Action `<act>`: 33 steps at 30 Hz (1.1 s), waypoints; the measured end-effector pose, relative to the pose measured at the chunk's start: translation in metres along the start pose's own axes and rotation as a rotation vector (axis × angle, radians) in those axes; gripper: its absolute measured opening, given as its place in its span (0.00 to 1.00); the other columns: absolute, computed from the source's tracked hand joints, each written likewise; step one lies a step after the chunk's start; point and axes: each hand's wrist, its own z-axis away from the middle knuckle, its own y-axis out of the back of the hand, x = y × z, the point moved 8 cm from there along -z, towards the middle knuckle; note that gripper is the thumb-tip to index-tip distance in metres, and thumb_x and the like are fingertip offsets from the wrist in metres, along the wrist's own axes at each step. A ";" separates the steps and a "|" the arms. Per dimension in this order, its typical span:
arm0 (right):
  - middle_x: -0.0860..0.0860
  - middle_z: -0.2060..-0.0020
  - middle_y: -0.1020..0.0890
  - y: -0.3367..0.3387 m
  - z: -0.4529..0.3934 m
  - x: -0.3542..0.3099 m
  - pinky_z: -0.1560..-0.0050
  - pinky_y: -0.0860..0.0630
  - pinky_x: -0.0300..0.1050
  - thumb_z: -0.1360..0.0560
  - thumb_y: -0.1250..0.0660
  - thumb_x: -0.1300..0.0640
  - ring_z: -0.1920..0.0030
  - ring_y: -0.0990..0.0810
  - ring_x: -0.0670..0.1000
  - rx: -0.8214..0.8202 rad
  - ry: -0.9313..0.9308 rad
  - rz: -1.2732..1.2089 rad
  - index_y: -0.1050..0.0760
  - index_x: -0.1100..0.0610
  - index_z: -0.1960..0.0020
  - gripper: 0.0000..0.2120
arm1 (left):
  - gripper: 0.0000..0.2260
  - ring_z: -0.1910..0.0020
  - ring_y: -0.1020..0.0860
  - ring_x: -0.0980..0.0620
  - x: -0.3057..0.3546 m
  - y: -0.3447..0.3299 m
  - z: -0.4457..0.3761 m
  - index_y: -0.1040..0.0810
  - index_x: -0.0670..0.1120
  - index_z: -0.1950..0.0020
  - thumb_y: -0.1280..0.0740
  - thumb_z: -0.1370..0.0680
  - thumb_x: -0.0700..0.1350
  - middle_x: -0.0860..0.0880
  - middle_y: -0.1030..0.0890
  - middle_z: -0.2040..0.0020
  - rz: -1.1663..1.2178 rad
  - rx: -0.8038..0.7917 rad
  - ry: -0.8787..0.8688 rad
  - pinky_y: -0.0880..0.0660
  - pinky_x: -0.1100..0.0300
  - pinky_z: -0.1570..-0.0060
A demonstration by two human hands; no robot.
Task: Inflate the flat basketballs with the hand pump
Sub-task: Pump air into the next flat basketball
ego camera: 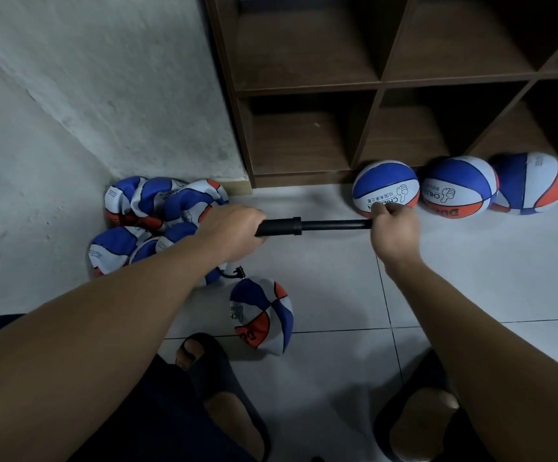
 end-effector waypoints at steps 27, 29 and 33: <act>0.52 0.61 0.19 -0.015 0.008 0.012 0.54 0.25 0.50 0.20 0.36 0.53 0.58 0.23 0.58 -0.080 -0.056 -0.011 0.21 0.58 0.52 0.09 | 0.15 0.71 0.24 0.51 0.009 -0.004 0.002 0.27 0.52 0.65 0.33 0.19 0.53 0.51 0.23 0.68 0.085 -0.120 -0.026 0.29 0.56 0.71; 0.48 0.63 0.22 -0.007 -0.001 0.025 0.58 0.27 0.51 0.22 0.36 0.51 0.58 0.26 0.56 -0.074 -0.125 -0.062 0.21 0.54 0.51 0.08 | 0.15 0.71 0.23 0.50 0.003 -0.008 0.002 0.26 0.51 0.65 0.34 0.19 0.53 0.51 0.23 0.68 0.089 -0.130 -0.016 0.28 0.55 0.71; 0.53 0.62 0.22 -0.017 0.014 0.015 0.58 0.28 0.55 0.20 0.39 0.53 0.58 0.26 0.58 -0.060 -0.117 -0.071 0.24 0.56 0.54 0.09 | 0.13 0.69 0.23 0.50 0.022 -0.007 -0.001 0.27 0.52 0.63 0.33 0.19 0.51 0.51 0.22 0.66 0.068 -0.122 -0.038 0.33 0.57 0.70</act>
